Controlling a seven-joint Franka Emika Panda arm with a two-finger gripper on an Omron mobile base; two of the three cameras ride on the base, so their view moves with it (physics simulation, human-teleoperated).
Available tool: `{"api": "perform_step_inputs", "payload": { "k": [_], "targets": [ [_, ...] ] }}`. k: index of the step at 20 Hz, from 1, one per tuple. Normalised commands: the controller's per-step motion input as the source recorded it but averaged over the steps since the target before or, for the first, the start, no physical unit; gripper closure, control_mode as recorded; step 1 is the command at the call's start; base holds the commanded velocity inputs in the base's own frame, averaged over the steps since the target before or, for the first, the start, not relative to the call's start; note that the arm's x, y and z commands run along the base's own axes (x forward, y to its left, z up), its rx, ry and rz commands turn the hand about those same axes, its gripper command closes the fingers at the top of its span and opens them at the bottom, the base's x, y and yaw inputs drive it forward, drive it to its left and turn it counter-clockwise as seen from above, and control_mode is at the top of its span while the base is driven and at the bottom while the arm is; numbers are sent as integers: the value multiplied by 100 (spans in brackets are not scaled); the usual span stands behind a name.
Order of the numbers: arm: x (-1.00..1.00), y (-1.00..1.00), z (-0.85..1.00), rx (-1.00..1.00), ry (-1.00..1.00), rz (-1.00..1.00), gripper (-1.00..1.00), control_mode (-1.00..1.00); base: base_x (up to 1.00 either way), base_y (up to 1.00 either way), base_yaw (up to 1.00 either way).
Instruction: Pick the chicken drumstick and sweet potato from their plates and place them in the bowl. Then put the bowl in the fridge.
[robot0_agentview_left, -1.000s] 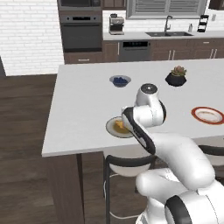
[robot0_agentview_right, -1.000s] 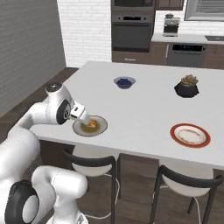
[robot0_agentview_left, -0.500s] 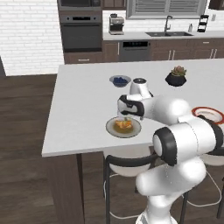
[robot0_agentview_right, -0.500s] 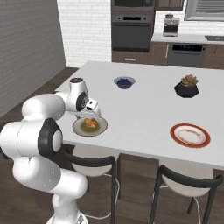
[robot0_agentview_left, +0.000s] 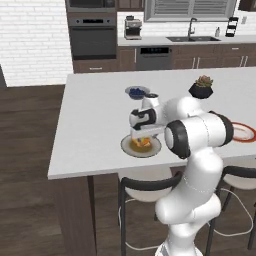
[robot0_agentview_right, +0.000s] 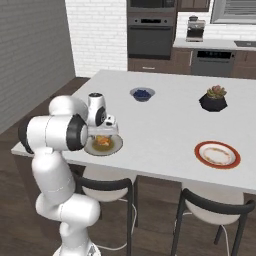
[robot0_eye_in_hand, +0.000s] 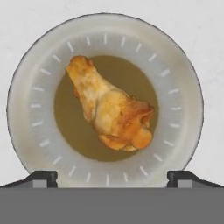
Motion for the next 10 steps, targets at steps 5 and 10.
{"api": "perform_step_inputs", "payload": {
  "k": [5, 10],
  "targets": [
    [54, 0, -40, -3, 0, 23, -100, -100, 0, 0, 0],
    [40, 0, -48, -8, 0, 18, -100, -100, 0, 0, 0]
  ]
}}
